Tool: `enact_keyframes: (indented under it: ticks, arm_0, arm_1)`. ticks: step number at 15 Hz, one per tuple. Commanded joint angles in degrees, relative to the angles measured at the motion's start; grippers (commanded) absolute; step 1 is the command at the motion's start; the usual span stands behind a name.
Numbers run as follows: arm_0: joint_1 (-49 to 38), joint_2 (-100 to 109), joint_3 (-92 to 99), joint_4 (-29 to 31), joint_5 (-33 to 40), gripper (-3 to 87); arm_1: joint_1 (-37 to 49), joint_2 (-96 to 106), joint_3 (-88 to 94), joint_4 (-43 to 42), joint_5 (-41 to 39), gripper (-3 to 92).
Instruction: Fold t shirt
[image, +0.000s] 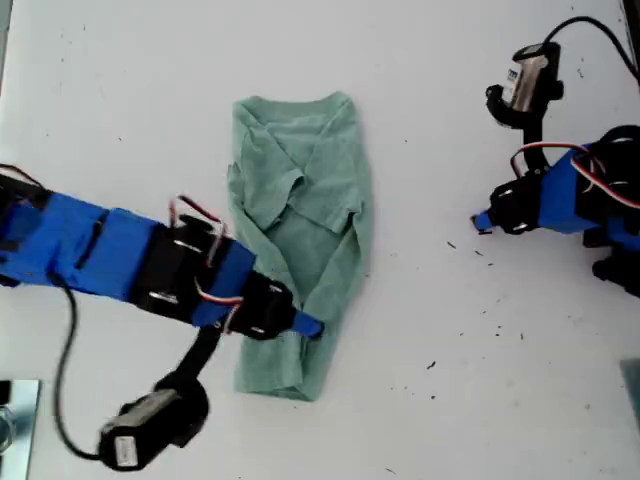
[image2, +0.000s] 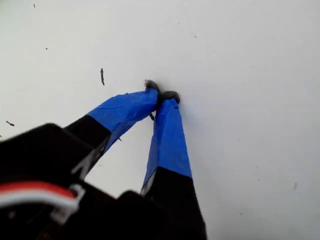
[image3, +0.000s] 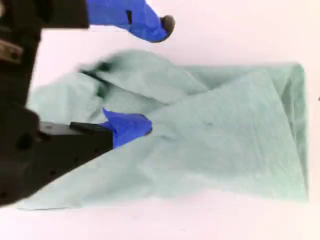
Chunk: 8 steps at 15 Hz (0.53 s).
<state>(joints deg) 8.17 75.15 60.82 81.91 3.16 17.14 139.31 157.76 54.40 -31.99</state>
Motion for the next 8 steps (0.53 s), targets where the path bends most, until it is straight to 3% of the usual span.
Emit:
enact_keyframes:
  ticks: [1,4,5,7,8]
  arm_0:
    - [-3.4,30.6,22.2,-0.9,-2.5,22.2]
    - [-6.7,72.8,79.8,-19.1,-9.0,3.8]
    - [-6.4,86.4,93.7,-22.3,-11.2,1.0]
    - [-1.7,106.2,108.6,-22.9,-17.9,-0.2]
    - [0.2,106.5,108.6,-22.9,-20.2,-0.2]
  arm_1:
    - [0.4,-0.5,0.7,-1.1,0.3,2.3]
    - [-2.3,0.2,0.4,0.3,3.3,2.3]
    - [-3.4,1.1,0.3,1.1,4.7,2.3]
    - [-4.8,6.0,0.4,3.3,6.2,2.3]
    - [-6.1,8.6,-1.1,5.9,6.1,2.2]
